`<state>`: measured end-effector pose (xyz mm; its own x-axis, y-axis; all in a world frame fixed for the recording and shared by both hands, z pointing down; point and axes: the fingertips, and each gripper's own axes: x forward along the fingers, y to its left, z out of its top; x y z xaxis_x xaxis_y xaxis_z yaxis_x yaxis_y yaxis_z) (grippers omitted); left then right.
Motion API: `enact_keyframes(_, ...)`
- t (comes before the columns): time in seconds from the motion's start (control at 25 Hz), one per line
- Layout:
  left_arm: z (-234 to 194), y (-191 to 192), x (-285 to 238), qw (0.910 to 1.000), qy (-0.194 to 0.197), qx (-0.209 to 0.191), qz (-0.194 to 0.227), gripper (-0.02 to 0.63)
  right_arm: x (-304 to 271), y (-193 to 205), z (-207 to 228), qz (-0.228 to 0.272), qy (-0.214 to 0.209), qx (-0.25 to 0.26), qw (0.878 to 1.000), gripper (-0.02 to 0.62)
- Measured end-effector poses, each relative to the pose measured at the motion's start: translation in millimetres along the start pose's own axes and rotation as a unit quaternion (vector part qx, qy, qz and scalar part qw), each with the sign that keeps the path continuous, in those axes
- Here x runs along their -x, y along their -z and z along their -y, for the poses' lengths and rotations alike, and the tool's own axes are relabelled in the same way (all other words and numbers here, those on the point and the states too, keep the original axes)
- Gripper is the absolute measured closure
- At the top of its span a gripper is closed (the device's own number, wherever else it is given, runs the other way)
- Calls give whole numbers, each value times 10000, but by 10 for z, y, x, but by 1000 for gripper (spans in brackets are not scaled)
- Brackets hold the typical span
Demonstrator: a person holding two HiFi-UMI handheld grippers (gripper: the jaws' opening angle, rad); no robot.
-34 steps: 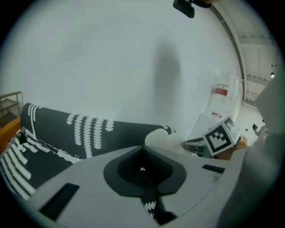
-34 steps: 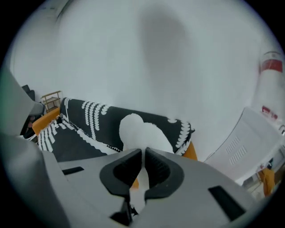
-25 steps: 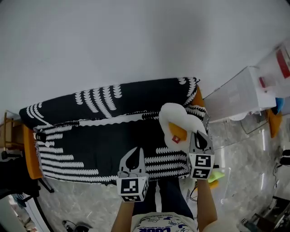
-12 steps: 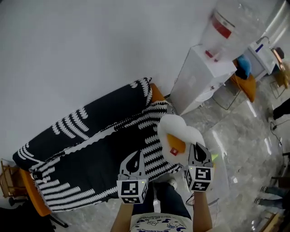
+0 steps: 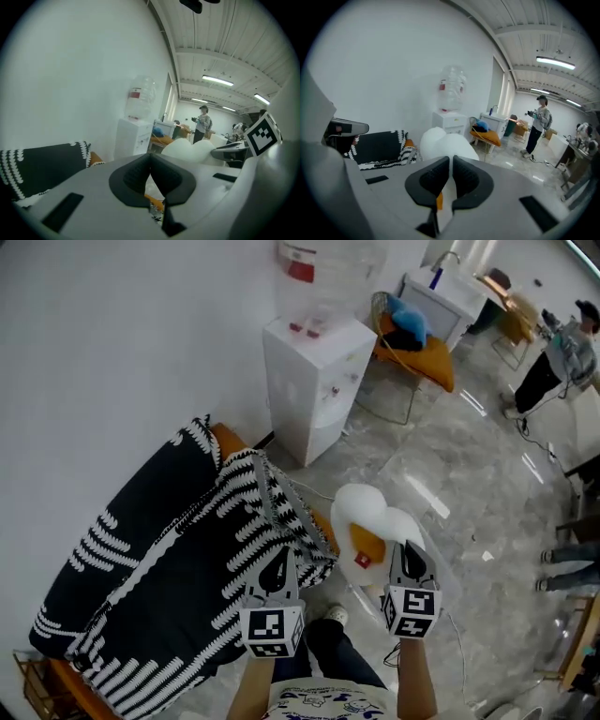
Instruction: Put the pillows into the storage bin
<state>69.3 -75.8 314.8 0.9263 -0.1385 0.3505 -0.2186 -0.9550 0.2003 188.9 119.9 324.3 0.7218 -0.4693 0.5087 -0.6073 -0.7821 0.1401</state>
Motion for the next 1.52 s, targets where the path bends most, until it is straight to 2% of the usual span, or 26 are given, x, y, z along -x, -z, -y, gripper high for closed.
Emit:
enact_keyframes(0.2, 896, 150, -266, 9981, 513, -271, -194, 592, 321, 446, 900, -190, 564, -390, 9975, 563)
enact_keyframes(0.44, 1874, 380, -513, 9925, 1033, -500, -419, 592, 688, 1070, 1783, -491, 1105, -805, 9894, 563)
enact_keyframes(0.84, 3062, 652, -933, 9750, 1857, -960, -753, 592, 1090, 1987, 2761, -1012, 1924, -1510, 9643, 563)
enact_keyframes(1.12, 3494, 896, -1269, 9571, 2328, -1332, -1101, 592, 1055, 2645, 3110, -1483, 2363, -2051, 9381, 563)
enact_keyframes(1.28, 3675, 1102, -1503, 9437, 2613, -1479, -1392, 592, 959, 3049, 3218, -1804, 2597, -2442, 9167, 563)
enact_keyframes(1.52, 3920, 1483, -1960, 9186, 3074, -1718, -1793, 592, 606, 3716, 3363, -2226, 2917, -2969, 8816, 563)
